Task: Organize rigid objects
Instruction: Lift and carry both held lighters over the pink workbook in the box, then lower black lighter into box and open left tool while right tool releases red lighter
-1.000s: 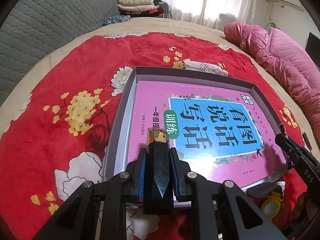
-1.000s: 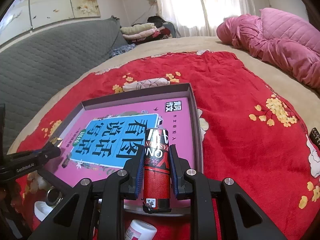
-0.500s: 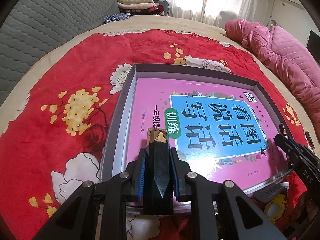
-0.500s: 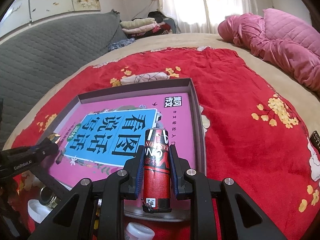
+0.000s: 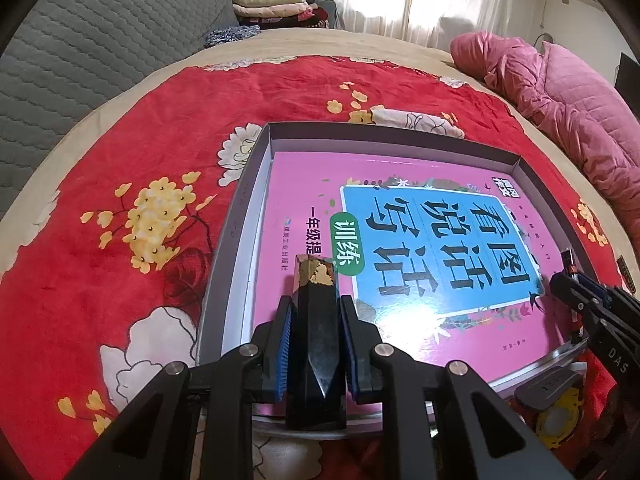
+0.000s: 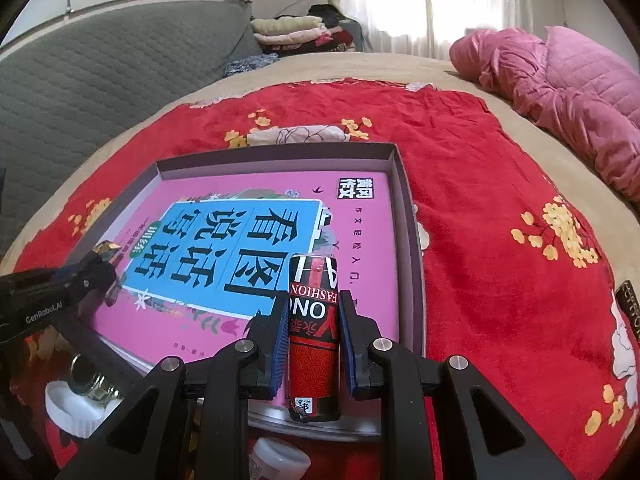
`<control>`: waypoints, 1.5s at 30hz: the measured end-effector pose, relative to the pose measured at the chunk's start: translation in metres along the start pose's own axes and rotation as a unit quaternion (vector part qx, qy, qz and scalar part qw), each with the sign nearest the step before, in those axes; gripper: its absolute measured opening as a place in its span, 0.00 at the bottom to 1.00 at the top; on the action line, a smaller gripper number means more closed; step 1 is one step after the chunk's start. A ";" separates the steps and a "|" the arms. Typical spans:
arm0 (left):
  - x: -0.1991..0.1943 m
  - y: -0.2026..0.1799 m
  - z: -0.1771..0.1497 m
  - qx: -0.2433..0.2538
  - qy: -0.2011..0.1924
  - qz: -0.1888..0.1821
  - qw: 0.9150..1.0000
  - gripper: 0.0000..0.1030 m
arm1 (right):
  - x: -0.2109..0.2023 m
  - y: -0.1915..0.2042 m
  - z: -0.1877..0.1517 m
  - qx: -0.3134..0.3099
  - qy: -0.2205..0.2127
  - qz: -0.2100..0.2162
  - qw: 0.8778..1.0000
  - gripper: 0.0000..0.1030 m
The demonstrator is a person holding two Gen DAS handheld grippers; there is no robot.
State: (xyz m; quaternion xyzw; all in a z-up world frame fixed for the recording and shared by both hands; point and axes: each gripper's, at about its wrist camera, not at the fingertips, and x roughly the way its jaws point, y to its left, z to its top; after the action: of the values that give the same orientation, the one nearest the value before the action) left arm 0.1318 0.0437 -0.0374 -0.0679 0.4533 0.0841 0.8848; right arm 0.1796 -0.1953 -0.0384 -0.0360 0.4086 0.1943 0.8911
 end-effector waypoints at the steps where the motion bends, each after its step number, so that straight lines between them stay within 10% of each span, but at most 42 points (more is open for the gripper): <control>1: 0.000 0.000 0.000 0.000 0.000 0.000 1.000 0.21 | 0.000 0.000 0.000 0.001 0.000 0.000 1.000 0.22; 45: 0.002 0.011 0.003 -0.013 0.009 0.000 1.000 0.22 | -0.023 -0.025 0.006 0.054 -0.062 0.006 0.997 0.48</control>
State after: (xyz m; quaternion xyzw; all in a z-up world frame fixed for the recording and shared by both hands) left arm 0.1327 0.0556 -0.0380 -0.0798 0.4601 0.0893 0.8797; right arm 0.1801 -0.2244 -0.0194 0.0271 0.3628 0.1794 0.9140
